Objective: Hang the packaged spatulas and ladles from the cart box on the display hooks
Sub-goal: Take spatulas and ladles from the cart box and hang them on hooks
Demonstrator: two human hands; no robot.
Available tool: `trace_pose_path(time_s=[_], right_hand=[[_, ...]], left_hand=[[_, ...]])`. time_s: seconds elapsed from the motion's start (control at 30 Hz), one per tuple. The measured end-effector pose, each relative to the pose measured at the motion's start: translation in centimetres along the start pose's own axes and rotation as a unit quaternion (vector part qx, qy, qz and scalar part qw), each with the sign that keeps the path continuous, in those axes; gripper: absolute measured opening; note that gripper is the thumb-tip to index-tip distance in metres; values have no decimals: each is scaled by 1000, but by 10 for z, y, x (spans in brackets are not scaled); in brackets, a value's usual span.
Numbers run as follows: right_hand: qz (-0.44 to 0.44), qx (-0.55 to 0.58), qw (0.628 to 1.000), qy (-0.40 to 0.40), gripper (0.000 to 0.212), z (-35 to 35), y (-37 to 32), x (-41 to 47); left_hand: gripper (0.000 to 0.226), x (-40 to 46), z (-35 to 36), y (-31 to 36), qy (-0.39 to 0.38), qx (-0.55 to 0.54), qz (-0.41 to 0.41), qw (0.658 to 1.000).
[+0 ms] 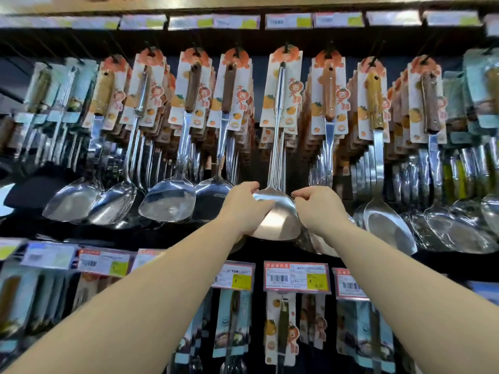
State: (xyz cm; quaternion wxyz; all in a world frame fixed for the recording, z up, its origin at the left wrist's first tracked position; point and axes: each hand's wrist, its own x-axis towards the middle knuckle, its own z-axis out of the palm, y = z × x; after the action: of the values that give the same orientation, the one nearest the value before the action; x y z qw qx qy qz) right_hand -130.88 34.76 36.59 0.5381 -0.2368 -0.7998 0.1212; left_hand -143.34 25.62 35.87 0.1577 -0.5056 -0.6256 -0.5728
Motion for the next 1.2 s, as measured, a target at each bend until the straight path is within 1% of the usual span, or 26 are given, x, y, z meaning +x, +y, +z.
trace_pose_path(time_s=[0.13, 0.33, 0.43, 0.5, 0.6, 0.67, 0.77, 0.83, 0.97, 1.07, 1.13, 1.2], right_hand=[[21, 1, 1000, 11, 33, 3, 1, -5], [22, -68, 996, 48, 30, 2, 0, -18], [15, -96, 993, 72, 29, -2, -1, -28], [7, -106, 991, 86, 33, -7, -1, -37], [-23, -144, 985, 96, 30, -18, 1, -54], [-30, -154, 983, 93, 25, -31, 2, -67], [-12, -140, 988, 72, 21, -60, 10, -93], [1, -152, 987, 56, 20, -87, 23, -119], [67, -215, 974, 9, 22, -163, 73, -195], [135, -287, 948, -24, 27, -237, 123, -266], [191, -324, 926, -36, 33, -292, 155, -315], [245, -351, 903, -39, 34, -347, 181, -361]], left_hand=[[61, -2, -1, -2, -17, -7, 0, 1000], [65, -6, 0, -3, -40, -18, 6, 999], [68, -12, -2, 0, -33, -45, 20, 998], [62, -21, -4, 2, -4, -41, 46, 998], [38, -40, -6, 4, 75, 46, 114, 990], [31, -57, -3, 11, 86, 67, 135, 985], [25, -87, 10, 32, 73, 64, 145, 985], [21, -112, 29, 50, 43, 65, 154, 985], [37, -185, 98, 97, -68, 86, 142, 984], [42, -250, 166, 144, -161, 85, 150, 972], [48, -296, 214, 184, -230, 78, 158, 957], [50, -343, 259, 224, -290, 68, 180, 938]])
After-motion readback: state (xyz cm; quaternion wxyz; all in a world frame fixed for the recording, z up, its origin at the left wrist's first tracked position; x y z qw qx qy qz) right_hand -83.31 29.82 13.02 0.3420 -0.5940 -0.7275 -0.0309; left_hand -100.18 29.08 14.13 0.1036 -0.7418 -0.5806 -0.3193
